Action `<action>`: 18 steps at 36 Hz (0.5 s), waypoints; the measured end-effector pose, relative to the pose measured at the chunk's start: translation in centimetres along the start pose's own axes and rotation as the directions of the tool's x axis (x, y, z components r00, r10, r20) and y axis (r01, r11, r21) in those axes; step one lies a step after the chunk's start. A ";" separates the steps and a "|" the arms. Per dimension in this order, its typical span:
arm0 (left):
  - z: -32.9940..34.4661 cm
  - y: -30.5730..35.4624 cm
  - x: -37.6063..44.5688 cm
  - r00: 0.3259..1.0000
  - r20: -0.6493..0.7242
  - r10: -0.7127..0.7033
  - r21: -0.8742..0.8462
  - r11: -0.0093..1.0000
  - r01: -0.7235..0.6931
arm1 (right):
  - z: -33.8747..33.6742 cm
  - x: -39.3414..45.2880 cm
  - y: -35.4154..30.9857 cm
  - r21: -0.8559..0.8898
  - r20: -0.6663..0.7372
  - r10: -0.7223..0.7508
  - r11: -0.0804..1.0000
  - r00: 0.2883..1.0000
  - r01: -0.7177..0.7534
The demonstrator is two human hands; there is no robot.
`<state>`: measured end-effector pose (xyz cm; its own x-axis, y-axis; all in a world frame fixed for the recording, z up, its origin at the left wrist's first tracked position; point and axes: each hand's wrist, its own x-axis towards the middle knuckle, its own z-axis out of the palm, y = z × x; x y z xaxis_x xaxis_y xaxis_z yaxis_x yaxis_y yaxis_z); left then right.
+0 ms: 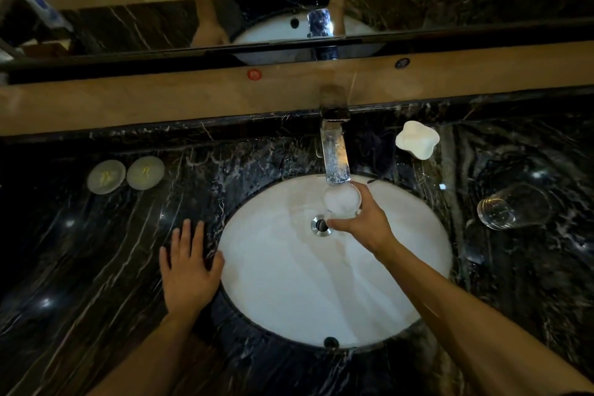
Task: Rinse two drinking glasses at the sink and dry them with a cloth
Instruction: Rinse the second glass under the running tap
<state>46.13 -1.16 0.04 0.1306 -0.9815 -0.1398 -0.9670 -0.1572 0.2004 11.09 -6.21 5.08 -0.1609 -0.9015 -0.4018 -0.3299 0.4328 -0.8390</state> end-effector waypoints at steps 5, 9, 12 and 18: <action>0.5 -0.4 0.2 1.000 -0.016 0.000 -0.004 1.000 0.000 | 0.0 0.4 -0.4 -0.035 -0.016 0.051 0.998 0.999 -0.051; 0.7 -0.7 0.3 0.999 -0.034 0.004 0.001 1.000 -0.004 | 0.1 0.8 -0.7 -0.133 -0.009 0.057 0.989 0.998 -0.058; 0.9 -0.7 0.3 0.999 -0.036 0.005 0.002 1.000 -0.005 | 0.2 1.2 -0.9 -0.253 0.022 0.051 0.967 0.998 -0.044; 1.2 -0.9 0.4 0.998 -0.055 0.020 0.000 1.000 -0.020 | 0.6 1.6 -0.9 -0.615 0.018 0.054 0.788 0.998 -0.031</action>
<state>46.82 -1.31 -1.36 0.1226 -0.9890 -0.0826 -0.9694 -0.1372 0.2035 11.67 -8.06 5.00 -0.1617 -0.8767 -0.4530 -0.8271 0.3708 -0.4224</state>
